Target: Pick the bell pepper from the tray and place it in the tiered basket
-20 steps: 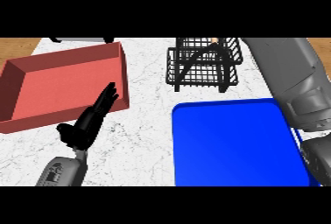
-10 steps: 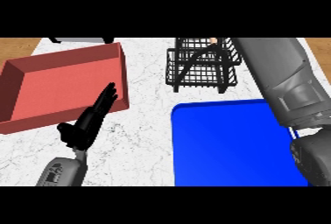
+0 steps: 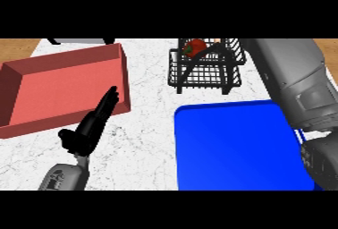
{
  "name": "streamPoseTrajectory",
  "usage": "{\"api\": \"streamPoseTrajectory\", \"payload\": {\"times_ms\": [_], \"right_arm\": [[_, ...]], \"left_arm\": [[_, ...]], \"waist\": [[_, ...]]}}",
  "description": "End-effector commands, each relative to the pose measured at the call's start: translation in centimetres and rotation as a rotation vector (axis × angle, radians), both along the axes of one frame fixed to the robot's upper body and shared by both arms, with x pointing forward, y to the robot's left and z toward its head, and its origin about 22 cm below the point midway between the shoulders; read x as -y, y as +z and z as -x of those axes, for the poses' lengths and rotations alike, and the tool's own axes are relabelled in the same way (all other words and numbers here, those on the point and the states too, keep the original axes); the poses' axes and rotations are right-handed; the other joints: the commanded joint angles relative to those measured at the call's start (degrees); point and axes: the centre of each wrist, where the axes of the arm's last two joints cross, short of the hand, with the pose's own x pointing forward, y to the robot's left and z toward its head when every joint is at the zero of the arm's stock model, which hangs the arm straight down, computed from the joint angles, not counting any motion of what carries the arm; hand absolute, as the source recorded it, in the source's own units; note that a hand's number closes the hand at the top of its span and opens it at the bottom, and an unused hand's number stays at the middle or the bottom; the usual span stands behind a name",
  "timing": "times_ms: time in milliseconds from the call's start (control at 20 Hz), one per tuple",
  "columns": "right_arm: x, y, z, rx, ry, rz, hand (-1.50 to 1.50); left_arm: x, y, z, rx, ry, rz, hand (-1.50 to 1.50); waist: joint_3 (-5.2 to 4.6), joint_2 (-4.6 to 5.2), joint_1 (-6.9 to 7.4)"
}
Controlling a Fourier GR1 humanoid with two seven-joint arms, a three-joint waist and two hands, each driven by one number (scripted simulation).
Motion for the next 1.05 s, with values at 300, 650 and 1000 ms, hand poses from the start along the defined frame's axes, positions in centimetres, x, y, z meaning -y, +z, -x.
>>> {"api": "streamPoseTrajectory", "payload": {"times_ms": [300, 650, 1000], "right_arm": [[9.8, 2.4, 0.2, 0.295, -0.489, -0.021, -1.50], [22.4, 1.3, 3.0, 0.382, -0.570, -0.186, -1.50], [34.2, 1.1, 9.1, 0.360, -0.531, -0.147, -1.50]], "left_arm": [[-1.4, -1.7, 1.4, -0.066, 0.014, -0.005, 0.00], [-0.4, -1.6, 1.0, -0.064, 0.011, -0.017, 0.00], [-0.5, -0.6, 1.0, -0.067, 0.008, 0.005, 0.00]], "waist": [[-0.12, 0.23, -0.50], [-0.04, 0.21, -1.30], [0.01, 0.34, -0.74]]}}
